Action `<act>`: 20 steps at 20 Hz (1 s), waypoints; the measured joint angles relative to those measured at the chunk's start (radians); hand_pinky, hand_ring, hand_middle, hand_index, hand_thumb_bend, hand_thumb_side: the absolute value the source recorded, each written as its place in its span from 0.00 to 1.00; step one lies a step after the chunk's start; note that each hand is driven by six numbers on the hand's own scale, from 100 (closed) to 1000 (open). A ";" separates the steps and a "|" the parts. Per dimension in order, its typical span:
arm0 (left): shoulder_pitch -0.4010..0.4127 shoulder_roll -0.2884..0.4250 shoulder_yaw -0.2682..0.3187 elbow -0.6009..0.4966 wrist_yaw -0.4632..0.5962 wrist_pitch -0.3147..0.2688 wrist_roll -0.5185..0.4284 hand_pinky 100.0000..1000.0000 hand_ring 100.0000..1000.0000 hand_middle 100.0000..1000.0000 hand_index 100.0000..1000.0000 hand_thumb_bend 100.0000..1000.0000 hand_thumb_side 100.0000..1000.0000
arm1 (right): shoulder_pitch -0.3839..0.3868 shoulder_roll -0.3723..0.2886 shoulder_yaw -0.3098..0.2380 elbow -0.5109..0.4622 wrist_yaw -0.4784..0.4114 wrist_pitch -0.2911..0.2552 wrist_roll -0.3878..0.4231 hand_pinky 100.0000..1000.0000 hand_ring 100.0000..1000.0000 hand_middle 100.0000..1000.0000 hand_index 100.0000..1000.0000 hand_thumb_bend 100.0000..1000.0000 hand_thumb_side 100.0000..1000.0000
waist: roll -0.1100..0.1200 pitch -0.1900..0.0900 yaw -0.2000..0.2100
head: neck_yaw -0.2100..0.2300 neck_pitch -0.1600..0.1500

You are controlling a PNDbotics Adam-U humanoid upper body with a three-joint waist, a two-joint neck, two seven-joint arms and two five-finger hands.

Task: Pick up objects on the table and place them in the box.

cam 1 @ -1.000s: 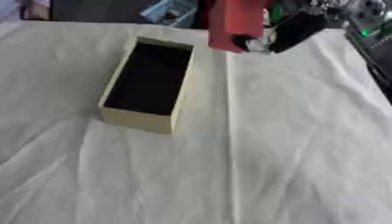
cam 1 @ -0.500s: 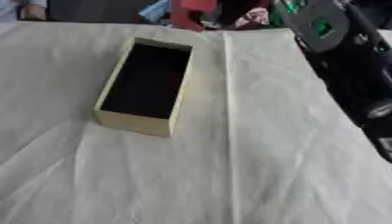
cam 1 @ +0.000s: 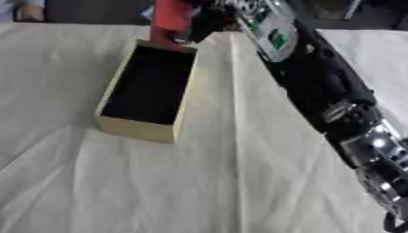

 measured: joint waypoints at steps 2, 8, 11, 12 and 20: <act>-0.001 -0.004 0.000 0.000 0.001 0.000 -0.002 0.52 0.51 0.47 0.61 0.09 0.00 | 0.000 0.020 -0.008 0.036 0.026 -0.007 -0.001 0.81 0.69 0.51 0.63 0.00 0.00 | 0.000 0.001 0.005 | -0.004 0.000; -0.004 -0.008 -0.002 0.000 0.005 0.000 -0.006 0.52 0.51 0.47 0.61 0.09 0.00 | 0.000 0.056 -0.033 0.118 0.076 -0.044 0.021 0.83 0.73 0.57 0.70 0.00 0.00 | 0.000 0.005 0.017 | -0.009 0.000; -0.006 -0.008 -0.005 0.000 0.008 0.000 -0.006 0.52 0.51 0.47 0.61 0.09 0.00 | 0.000 0.063 -0.043 0.138 0.102 -0.061 0.029 0.84 0.76 0.65 0.75 0.00 0.00 | -0.001 0.006 0.020 | -0.009 0.000; -0.006 -0.008 -0.005 0.000 0.009 0.000 -0.006 0.52 0.51 0.47 0.61 0.09 0.00 | -0.001 0.064 -0.047 0.142 0.111 -0.065 0.030 0.84 0.76 0.68 0.77 0.00 0.00 | -0.001 0.007 0.021 | -0.009 0.000; -0.006 -0.008 -0.006 0.000 0.010 0.002 -0.008 0.52 0.51 0.47 0.61 0.09 0.00 | -0.014 0.070 -0.065 0.148 0.234 -0.093 -0.019 0.89 0.85 0.81 0.89 0.46 0.26 | -0.001 0.008 0.021 | -0.009 0.000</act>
